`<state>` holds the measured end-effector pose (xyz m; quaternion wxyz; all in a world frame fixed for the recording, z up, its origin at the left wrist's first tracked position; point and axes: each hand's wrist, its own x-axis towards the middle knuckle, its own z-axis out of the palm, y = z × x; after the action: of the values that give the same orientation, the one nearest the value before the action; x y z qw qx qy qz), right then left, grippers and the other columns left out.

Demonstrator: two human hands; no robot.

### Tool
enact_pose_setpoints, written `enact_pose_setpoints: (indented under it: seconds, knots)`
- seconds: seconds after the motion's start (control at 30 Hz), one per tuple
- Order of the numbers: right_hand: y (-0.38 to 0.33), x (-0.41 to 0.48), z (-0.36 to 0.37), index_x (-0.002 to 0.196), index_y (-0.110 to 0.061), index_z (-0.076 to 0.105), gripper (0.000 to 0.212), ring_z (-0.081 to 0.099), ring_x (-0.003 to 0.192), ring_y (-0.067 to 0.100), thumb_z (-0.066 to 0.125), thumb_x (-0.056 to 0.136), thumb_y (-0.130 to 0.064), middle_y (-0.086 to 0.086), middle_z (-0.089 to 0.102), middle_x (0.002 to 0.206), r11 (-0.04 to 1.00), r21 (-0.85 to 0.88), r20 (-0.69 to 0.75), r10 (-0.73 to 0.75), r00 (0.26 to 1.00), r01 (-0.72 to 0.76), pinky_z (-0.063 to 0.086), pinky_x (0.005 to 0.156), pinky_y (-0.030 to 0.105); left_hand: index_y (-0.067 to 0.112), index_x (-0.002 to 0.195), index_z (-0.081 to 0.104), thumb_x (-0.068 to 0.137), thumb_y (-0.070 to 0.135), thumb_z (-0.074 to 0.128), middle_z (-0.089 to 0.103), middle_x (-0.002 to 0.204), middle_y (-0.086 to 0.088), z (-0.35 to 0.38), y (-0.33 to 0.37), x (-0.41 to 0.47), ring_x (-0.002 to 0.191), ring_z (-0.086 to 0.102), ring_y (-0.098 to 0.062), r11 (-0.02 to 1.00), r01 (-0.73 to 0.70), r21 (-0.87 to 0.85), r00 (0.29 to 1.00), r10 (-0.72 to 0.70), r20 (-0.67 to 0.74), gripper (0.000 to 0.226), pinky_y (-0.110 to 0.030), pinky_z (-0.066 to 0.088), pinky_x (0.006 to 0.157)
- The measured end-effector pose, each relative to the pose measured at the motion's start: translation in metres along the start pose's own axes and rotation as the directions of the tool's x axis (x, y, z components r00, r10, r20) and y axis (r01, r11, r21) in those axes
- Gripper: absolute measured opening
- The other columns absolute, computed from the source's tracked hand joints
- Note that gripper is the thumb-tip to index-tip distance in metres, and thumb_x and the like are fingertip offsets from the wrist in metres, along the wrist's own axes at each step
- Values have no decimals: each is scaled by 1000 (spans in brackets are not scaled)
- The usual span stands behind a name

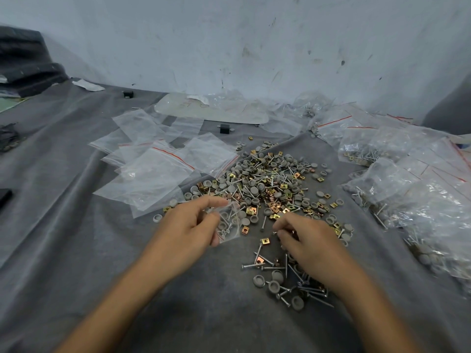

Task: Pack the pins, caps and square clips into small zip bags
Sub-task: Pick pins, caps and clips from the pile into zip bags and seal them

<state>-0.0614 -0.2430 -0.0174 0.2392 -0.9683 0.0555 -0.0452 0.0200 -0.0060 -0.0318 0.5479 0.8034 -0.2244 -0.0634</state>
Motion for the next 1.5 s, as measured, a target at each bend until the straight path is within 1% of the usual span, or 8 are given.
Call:
enact_pose_setpoints:
  seconds: [0.1,0.2,0.37,0.47,0.57,0.8,1.0,1.5]
  knots:
    - [4,1,1,102,-37,63,16,58,75,-6,52,103,-24,-18,63,79,999,47,-45,-22,999,24,41,60,17,58,115,61,81,56,43,71,64,2,0,1,0,50,54,-3,1000,0,7,1000,0,-2,38,-29,43,59]
    - [3,3,-1,106,-36,68,21,57,71,-9,50,105,-26,-26,62,73,943,329,-112,-8,994,45,41,60,10,56,115,61,86,50,44,71,64,2,0,1,0,50,54,-3,1000,3,17,1000,-3,0,35,-30,43,60]
    - [-20,1,0,100,-25,76,24,58,71,9,53,103,-20,-4,65,81,475,878,42,51,998,-61,51,63,26,55,115,62,89,44,46,71,63,3,0,2,0,50,54,-2,1000,-1,30,1000,1,-10,33,-29,43,59]
    - [-30,1,3,98,-14,77,17,60,68,13,63,90,-20,6,66,83,197,971,133,18,991,-134,52,60,24,56,115,62,87,46,46,71,63,3,0,1,1,50,54,-3,1000,0,20,1000,0,-4,34,-29,43,59]
    - [-35,1,7,101,-9,75,18,66,73,16,66,85,-10,10,68,87,38,984,175,-7,985,-174,58,64,26,57,115,62,83,54,44,71,62,3,1,-2,2,50,54,-4,1000,1,7,1000,-1,-7,37,-30,43,58]
    - [-39,-1,10,104,-10,76,30,72,91,25,68,79,5,14,72,105,-35,990,132,-60,989,-135,60,77,31,59,112,62,80,55,44,71,62,3,0,-1,2,50,54,-4,1000,-3,-6,1000,3,-4,37,-29,42,58]
    - [-41,-1,11,105,-13,76,34,70,97,22,73,75,4,15,73,108,-36,993,109,-56,992,-111,59,79,30,59,114,60,79,56,42,70,62,4,0,0,1,50,54,-4,1000,-11,6,1000,11,-1,39,-29,42,57]
    - [-47,-4,6,112,-4,70,38,71,82,22,66,77,10,13,67,96,-136,981,129,-72,989,-138,60,71,29,60,113,61,81,55,43,71,62,3,2,-2,2,48,53,-4,1000,-12,15,1000,12,-5,37,-29,42,55]
